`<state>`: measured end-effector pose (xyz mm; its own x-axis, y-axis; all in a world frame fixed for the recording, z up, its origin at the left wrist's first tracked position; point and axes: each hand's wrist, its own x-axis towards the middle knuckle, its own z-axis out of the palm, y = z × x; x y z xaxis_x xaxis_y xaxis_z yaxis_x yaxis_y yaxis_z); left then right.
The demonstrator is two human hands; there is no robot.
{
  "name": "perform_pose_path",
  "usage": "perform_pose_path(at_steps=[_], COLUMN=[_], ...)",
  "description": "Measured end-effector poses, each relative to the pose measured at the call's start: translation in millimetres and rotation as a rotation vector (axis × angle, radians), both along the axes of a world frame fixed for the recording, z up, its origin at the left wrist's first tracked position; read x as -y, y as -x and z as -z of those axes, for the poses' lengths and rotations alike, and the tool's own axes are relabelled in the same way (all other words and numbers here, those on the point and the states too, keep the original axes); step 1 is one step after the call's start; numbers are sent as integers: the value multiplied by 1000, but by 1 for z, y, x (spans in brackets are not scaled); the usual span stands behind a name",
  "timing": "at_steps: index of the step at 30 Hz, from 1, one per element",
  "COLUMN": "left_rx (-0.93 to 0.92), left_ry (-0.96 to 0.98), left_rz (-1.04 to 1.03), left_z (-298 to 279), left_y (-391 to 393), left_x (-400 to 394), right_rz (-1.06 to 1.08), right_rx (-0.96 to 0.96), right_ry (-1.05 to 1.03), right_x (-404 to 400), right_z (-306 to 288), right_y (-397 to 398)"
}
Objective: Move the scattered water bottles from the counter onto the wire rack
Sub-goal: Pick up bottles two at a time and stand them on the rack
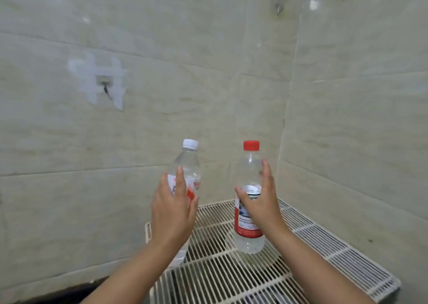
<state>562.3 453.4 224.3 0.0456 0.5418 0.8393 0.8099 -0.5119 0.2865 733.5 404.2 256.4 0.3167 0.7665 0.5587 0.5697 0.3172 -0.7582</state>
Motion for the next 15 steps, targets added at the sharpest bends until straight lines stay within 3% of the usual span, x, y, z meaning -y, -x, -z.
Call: perform_pose_path(at_steps=[9, 15], left_rx=[153, 191], left_ry=[144, 176], left_rz=[-115, -176], left_z=[17, 37], left_y=[-58, -80], left_x=[-95, -128], right_rz=[-279, -469], right_rx=[-193, -133], right_ry=[102, 206], right_x=[-136, -176], right_z=[27, 41], right_y=[-37, -47])
